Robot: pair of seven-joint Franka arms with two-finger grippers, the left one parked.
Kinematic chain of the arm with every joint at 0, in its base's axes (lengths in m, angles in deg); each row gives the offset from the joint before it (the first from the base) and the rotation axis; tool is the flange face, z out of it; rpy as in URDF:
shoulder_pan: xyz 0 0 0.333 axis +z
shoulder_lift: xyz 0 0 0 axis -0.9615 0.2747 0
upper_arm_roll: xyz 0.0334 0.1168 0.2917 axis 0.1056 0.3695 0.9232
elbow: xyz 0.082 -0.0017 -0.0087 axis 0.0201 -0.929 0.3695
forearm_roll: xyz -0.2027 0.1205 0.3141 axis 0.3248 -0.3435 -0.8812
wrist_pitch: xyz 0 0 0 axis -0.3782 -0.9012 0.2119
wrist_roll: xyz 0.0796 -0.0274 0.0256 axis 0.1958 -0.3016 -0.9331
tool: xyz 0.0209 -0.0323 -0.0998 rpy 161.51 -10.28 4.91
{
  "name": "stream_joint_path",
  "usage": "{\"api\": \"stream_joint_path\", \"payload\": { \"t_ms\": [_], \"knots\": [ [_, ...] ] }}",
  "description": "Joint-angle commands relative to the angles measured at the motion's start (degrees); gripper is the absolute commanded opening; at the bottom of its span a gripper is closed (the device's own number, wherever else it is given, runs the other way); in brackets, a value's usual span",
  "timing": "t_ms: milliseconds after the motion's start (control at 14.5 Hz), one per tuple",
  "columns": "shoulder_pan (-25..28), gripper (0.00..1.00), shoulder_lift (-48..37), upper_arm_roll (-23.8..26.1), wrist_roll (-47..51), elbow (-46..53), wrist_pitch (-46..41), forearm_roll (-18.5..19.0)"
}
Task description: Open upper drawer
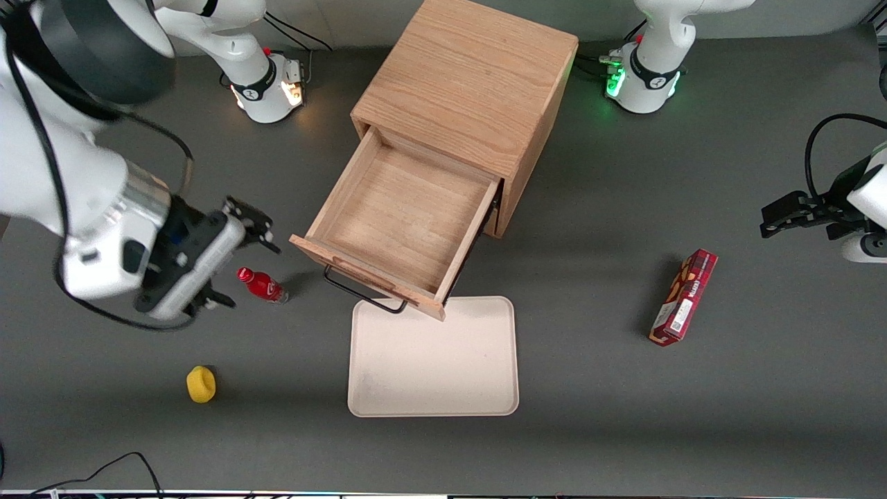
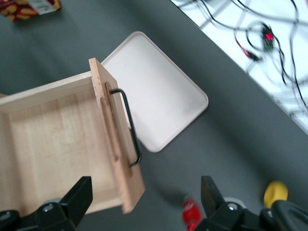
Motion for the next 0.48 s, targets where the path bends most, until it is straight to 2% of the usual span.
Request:
{"api": "stream_joint_path", "payload": {
  "t_ms": [0,138,207,345,414],
  "knots": [
    [-1.3,1.0,-3.8,-2.2,8.5,-2.2,-10.4,-1.4],
    [-1.3,1.0,-7.4,-7.5,9.9,-2.8,-20.3,-0.7],
    [-1.1,1.0,-9.3,-10.4,10.1,-5.9,-22.4,-0.5],
    [-1.0,1.0,-15.6,-14.4,12.8,-17.2,-20.5,1.4],
    [-0.9,1.0,-20.0,-14.9,18.1,-25.3,-17.2,2.2]
  ]
}}
